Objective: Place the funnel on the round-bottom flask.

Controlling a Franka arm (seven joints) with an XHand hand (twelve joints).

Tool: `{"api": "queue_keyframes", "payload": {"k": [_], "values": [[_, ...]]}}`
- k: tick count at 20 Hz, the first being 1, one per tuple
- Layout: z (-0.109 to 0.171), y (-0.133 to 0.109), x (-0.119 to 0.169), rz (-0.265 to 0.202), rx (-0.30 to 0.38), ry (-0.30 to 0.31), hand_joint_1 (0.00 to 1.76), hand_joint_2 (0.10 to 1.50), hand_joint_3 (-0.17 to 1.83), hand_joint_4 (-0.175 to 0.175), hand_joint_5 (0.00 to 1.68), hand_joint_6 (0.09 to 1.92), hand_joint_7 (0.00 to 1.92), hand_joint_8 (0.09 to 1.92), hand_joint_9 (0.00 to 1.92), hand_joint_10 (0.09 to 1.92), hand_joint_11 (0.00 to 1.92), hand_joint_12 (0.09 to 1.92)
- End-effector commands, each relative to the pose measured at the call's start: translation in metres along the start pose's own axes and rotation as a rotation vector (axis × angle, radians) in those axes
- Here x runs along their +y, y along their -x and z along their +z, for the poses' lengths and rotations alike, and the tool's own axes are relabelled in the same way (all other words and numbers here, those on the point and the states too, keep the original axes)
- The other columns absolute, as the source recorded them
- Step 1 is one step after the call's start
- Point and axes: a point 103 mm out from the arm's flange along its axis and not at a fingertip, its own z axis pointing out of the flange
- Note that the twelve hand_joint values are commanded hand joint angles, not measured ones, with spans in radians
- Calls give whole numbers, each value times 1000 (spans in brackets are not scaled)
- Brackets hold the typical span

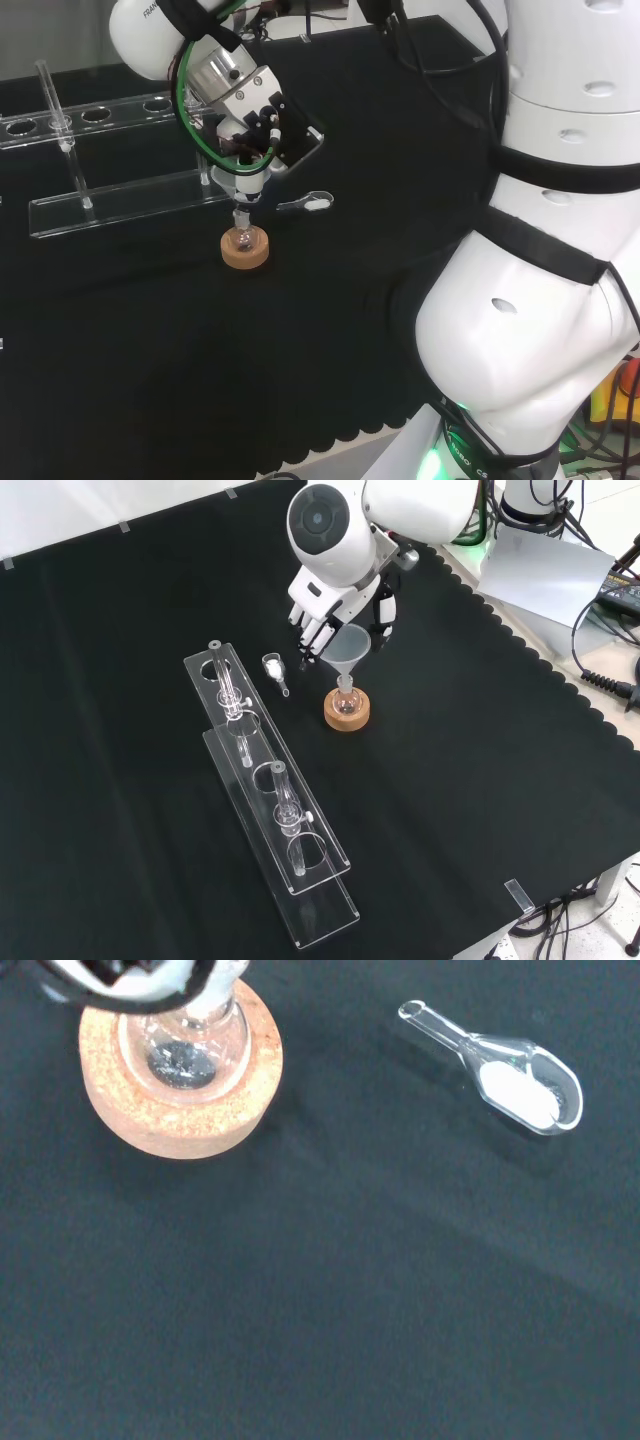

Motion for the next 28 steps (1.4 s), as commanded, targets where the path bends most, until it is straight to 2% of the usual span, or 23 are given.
{"api": "queue_keyframes", "payload": {"k": [1,7,10,12,15,26,28], "values": [[3,2,-3,-6,12,-15,757,668,601,-43,332,116,295,690,717,587,549,1235],[5,3,-7,-30,36,-5,666,645,576,-45,261,87,194,671,617,607,491,1275],[5,2,-9,-32,31,13,602,646,516,-46,187,87,111,673,565,640,469,1289],[6,2,-11,-27,28,47,588,647,500,-47,158,87,82,671,548,648,462,1290],[7,0,-12,-26,10,72,584,649,492,-48,146,87,74,672,540,651,459,1291],[0,6,-13,-26,26,96,584,657,475,-48,144,87,75,676,535,655,453,1294],[-2,8,-14,-26,27,115,583,658,473,-48,145,87,79,678,529,654,448,1294]]}}
